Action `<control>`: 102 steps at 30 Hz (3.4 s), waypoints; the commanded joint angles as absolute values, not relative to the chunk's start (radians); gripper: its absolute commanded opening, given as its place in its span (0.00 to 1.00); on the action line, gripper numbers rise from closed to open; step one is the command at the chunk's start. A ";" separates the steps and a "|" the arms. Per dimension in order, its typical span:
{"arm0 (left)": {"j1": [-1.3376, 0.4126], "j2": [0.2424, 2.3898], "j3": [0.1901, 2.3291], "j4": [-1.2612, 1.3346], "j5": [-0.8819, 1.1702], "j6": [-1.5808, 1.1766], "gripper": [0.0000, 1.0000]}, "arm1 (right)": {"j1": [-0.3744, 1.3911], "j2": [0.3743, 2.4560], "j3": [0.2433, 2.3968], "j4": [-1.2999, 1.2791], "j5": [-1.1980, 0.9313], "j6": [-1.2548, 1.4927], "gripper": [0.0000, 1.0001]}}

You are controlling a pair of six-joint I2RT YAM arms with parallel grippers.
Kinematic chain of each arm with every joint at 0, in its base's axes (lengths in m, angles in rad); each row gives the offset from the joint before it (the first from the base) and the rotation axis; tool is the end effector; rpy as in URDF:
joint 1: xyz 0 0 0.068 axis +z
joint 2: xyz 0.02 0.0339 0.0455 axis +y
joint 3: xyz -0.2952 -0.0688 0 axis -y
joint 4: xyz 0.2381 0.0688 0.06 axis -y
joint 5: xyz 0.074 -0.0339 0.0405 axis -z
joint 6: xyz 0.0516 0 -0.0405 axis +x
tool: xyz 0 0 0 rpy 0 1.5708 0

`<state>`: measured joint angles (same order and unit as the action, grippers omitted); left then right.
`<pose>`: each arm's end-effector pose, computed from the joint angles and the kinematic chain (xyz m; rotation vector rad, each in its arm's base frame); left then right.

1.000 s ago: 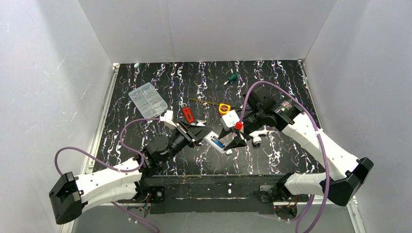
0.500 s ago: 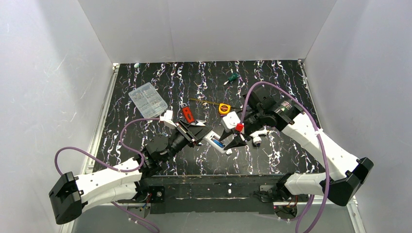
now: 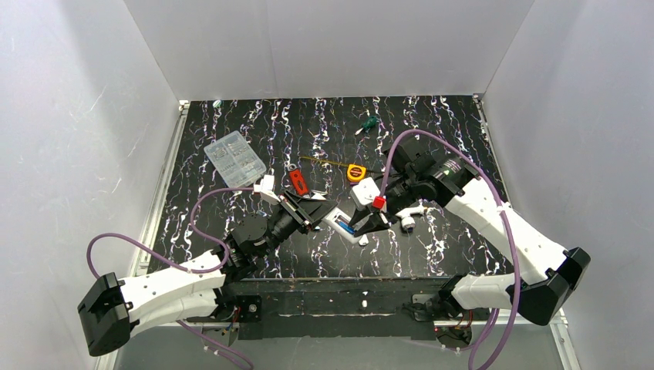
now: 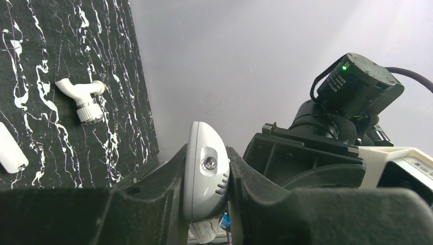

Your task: Load the batteries into the remote control

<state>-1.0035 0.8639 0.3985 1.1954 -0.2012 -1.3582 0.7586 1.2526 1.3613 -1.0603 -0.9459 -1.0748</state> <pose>0.0951 -0.1301 0.3678 -0.4128 0.9779 -2.1023 0.1297 0.1805 0.3945 -1.9749 1.0581 1.0059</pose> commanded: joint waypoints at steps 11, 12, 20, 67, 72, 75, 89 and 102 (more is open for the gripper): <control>-1.006 0.864 0.423 1.299 -0.207 -1.362 0.00 | 0.753 1.286 1.426 -1.084 -0.987 -1.088 0.33; -1.006 0.865 0.425 1.301 -0.208 -1.362 0.00 | 0.753 1.288 1.426 -1.084 -0.988 -1.088 0.33; -1.007 0.888 0.432 1.320 -0.201 -1.367 0.00 | 0.753 1.299 1.429 -1.085 -0.991 -1.086 0.30; -1.007 0.896 0.455 1.327 -0.209 -1.367 0.00 | 0.756 1.380 1.431 -1.026 -0.966 -0.995 0.09; -1.006 0.897 0.456 1.322 -0.212 -1.367 0.00 | 0.767 1.381 1.436 -1.016 -0.953 -0.978 0.09; -1.007 0.896 0.453 1.324 -0.219 -1.367 0.00 | 0.777 1.378 1.430 -1.016 -0.937 -0.973 0.09; -1.006 0.888 0.452 1.309 -0.251 -1.364 0.00 | 0.808 1.356 1.406 -0.988 -0.847 -0.902 0.09; -1.006 0.844 0.437 1.249 -0.294 -1.346 0.00 | 0.841 1.380 1.432 -1.002 -0.770 -0.823 0.05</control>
